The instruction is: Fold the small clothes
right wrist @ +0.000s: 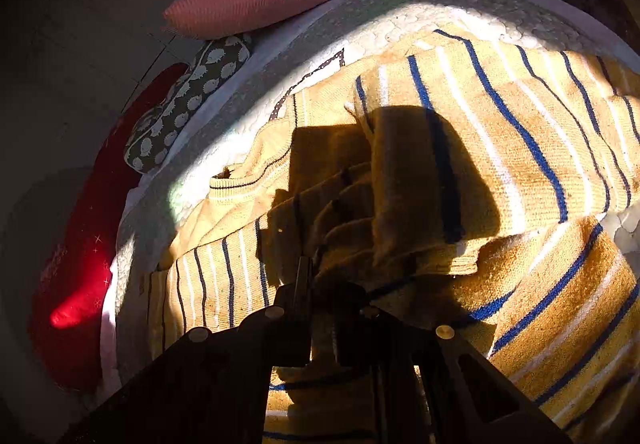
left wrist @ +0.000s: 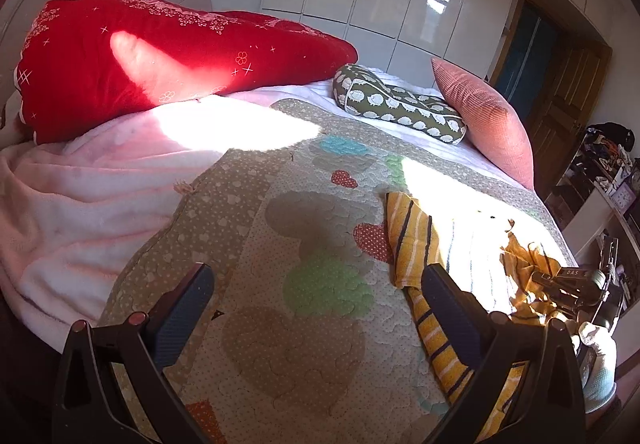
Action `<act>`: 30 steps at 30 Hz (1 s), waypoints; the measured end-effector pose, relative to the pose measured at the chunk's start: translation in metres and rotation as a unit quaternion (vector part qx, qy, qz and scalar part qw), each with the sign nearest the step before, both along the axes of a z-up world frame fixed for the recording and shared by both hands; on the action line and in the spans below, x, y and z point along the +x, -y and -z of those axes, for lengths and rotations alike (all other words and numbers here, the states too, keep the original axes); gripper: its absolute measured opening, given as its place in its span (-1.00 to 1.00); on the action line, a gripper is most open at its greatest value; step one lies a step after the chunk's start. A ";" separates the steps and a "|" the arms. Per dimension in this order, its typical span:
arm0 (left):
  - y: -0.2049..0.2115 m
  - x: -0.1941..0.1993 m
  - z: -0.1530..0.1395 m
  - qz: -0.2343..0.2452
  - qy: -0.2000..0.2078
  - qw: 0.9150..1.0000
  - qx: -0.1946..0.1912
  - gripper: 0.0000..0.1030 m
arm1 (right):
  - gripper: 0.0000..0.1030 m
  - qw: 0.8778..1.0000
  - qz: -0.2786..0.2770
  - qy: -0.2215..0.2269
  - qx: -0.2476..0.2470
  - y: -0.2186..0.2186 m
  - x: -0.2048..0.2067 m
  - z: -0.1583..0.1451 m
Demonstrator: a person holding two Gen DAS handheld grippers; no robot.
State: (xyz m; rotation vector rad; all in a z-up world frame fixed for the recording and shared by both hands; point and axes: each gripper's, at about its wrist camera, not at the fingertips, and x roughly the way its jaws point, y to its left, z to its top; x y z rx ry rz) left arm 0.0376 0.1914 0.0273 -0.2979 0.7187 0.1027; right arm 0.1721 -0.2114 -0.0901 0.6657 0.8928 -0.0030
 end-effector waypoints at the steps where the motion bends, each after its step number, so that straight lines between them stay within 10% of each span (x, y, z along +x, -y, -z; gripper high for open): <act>1: -0.008 -0.004 -0.003 -0.007 0.001 1.000 -0.010 1.00 | -0.85 0.999 -0.025 0.020 -0.017 -0.015 -0.001 -0.012; 8: -0.070 -0.045 -0.027 -0.092 0.016 0.996 0.007 1.00 | -0.85 0.959 -0.259 0.113 -0.025 -0.188 -0.004 -0.078; 19: -0.116 -0.098 -0.063 -0.147 0.053 0.987 0.026 1.00 | -0.78 0.846 -0.528 0.001 0.080 -0.453 -0.029 -0.023; 24: -0.099 -0.086 -0.055 -0.107 0.045 0.993 0.021 1.00 | -0.63 0.858 -0.508 0.043 0.069 -0.399 -0.047 -0.043; 30: -0.044 -0.023 -0.050 0.019 0.034 0.999 0.015 1.00 | 0.04 0.917 -0.394 0.056 -0.020 -0.227 -0.023 -0.071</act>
